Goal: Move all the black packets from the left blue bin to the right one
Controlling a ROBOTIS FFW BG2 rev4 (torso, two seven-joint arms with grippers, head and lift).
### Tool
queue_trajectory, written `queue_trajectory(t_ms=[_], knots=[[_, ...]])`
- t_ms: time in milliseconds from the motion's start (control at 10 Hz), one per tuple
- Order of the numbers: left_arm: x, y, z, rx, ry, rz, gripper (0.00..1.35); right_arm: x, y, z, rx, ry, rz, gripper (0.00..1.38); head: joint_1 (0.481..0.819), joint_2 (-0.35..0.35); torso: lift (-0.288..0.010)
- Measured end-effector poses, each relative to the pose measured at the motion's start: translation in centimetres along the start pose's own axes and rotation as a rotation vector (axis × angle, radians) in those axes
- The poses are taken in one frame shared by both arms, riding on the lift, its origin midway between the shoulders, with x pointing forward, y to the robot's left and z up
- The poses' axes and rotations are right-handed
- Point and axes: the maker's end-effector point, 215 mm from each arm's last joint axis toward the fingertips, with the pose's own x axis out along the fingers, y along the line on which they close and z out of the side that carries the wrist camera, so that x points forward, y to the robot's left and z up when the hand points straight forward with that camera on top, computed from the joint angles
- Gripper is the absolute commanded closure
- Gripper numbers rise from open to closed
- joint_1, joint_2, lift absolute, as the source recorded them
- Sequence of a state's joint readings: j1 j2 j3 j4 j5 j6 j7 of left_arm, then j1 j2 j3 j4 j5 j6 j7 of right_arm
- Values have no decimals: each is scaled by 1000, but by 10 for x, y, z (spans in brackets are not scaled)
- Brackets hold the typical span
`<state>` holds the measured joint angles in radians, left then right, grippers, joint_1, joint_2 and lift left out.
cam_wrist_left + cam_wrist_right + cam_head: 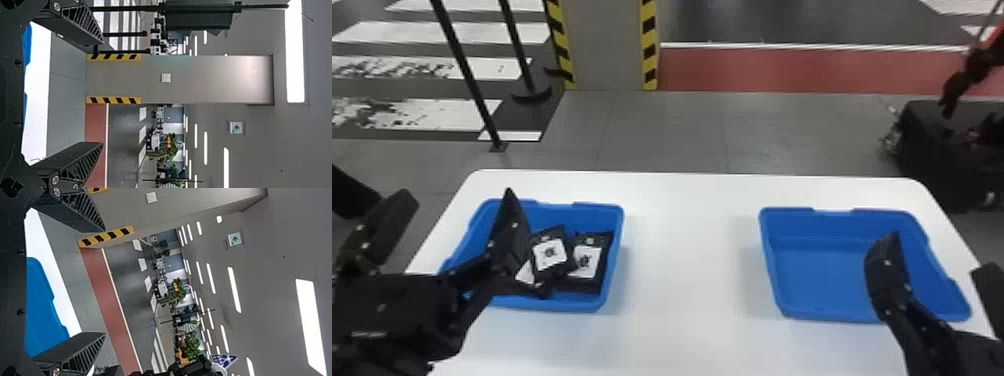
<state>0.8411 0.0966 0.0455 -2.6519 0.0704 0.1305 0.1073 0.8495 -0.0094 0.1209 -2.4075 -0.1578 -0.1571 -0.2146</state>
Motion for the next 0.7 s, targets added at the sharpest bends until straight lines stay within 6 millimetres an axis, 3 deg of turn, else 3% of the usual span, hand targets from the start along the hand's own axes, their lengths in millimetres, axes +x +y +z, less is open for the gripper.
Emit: queue_trajectory(t_ms=[700], knots=[[0, -1, -5, -17, 9, -4, 110, 0, 0, 1, 1, -2, 0, 70, 695, 33, -110]])
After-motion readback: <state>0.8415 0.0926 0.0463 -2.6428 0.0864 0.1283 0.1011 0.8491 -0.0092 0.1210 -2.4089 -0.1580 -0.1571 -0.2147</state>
